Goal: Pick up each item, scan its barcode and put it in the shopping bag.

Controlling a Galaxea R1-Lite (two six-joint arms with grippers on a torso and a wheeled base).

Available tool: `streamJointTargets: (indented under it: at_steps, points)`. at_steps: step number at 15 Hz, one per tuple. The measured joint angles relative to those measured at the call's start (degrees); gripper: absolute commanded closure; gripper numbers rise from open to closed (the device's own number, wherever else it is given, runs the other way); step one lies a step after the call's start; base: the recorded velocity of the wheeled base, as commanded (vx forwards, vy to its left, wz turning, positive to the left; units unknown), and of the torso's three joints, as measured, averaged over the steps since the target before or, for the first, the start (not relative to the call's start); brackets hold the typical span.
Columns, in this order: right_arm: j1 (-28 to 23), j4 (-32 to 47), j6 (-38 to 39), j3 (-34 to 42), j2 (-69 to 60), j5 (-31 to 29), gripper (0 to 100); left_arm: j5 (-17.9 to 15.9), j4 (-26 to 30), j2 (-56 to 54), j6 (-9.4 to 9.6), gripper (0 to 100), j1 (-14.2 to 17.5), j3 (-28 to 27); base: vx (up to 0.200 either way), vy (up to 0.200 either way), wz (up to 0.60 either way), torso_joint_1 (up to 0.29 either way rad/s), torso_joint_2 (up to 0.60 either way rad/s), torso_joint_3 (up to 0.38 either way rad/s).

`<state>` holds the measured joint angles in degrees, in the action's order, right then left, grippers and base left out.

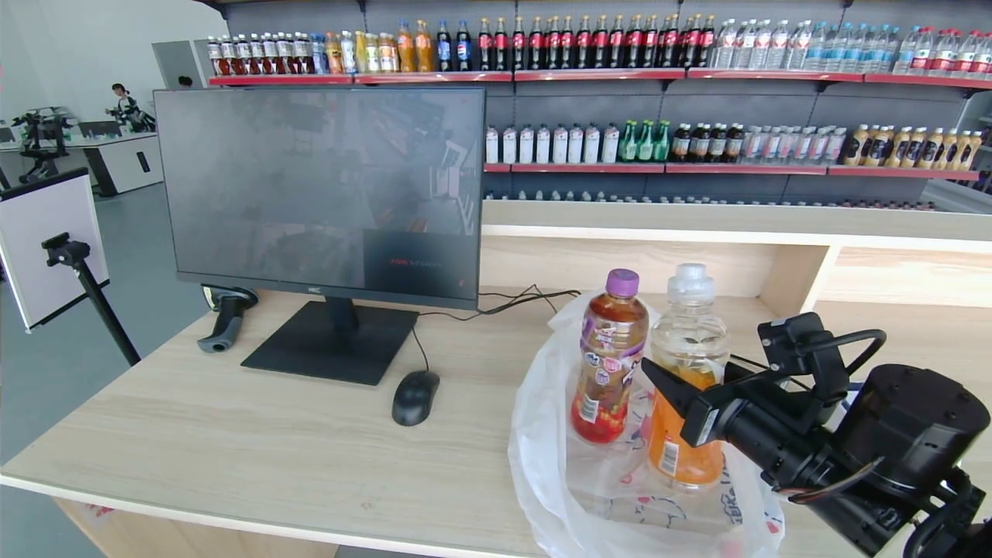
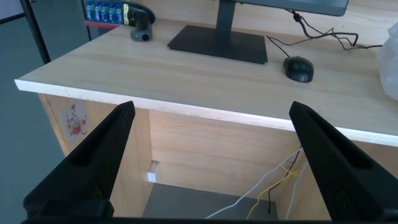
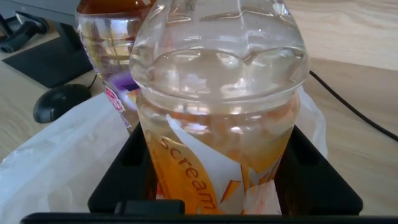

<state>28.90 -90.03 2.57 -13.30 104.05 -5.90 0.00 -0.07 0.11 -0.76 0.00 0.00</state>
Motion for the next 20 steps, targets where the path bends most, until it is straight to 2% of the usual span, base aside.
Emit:
streamJointTargets:
  at_steps: [10, 16, 20]
  points:
    - [0.2, 0.1, 0.1, 7.6, -3.7, 0.0, 100, 0.0, 0.0, 0.0, 0.18, 0, 0.0, 0.0, 0.0, 0.0, 0.0, 0.0, 0.0, 0.0]
    - [0.1, 0.2, 0.0, 2.3, -4.4, 0.0, 100, 0.0, 0.0, 0.0, 0.16, 0, 0.0, 0.0, 0.0, 0.0, 0.0, 0.0, 0.0, 0.0]
    - [0.1, 0.1, 0.0, 1.6, -4.5, 0.0, 100, 0.0, 0.0, 0.0, 0.16, 0, 0.0, 0.0, 0.0, 0.0, 0.0, 0.0, 0.0, 0.0]
